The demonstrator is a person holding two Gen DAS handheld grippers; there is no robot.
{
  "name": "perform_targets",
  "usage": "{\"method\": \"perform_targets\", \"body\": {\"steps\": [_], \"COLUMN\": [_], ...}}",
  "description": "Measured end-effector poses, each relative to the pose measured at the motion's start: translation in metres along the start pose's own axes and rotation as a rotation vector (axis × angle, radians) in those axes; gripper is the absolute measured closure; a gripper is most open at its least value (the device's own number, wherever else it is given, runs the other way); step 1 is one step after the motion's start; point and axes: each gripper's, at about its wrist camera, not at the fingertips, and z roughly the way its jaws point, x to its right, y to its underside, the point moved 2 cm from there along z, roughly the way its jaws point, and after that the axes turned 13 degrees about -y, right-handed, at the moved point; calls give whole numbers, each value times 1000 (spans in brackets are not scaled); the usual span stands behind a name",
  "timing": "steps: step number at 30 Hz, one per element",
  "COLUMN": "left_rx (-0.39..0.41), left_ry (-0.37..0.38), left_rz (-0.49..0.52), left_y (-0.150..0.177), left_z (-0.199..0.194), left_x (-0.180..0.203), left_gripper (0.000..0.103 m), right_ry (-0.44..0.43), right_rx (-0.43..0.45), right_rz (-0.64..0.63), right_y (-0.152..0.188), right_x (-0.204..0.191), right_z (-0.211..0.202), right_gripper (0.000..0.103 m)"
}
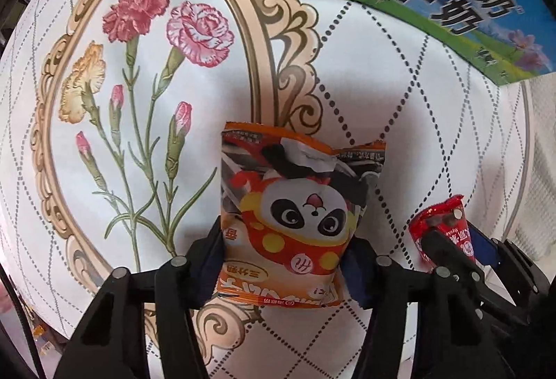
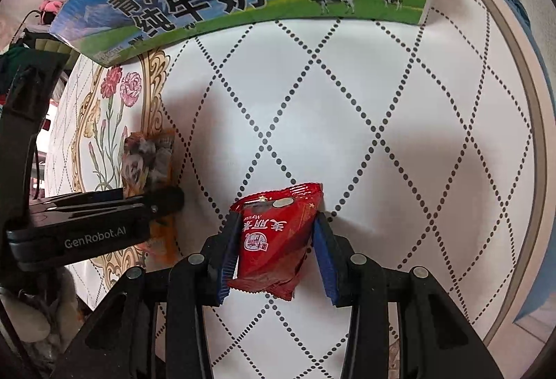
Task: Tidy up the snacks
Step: 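Lower both bags into the box and open both tools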
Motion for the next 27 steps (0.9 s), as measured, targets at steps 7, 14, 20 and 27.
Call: {"method": "perform_targets", "body": {"steps": [7, 14, 20, 27], "left_rx": [78, 239, 282, 175], "left_ry": [78, 214, 224, 164], "left_rz": [9, 21, 19, 12], "left_y": [0, -28, -105, -186], "left_z": [-54, -156, -190, -146], "left_x": [-9, -11, -13, -1], "left_gripper": [51, 51, 51, 51], "right_ry": [-63, -167, -158, -107], "right_rx": [62, 220, 333, 299], "right_rz": [5, -28, -53, -2], "right_y": [-7, -49, -120, -182], "right_x": [-17, -43, -46, -15], "right_z": [-33, -111, -148, -129], "right_gripper": [62, 62, 62, 62]}}
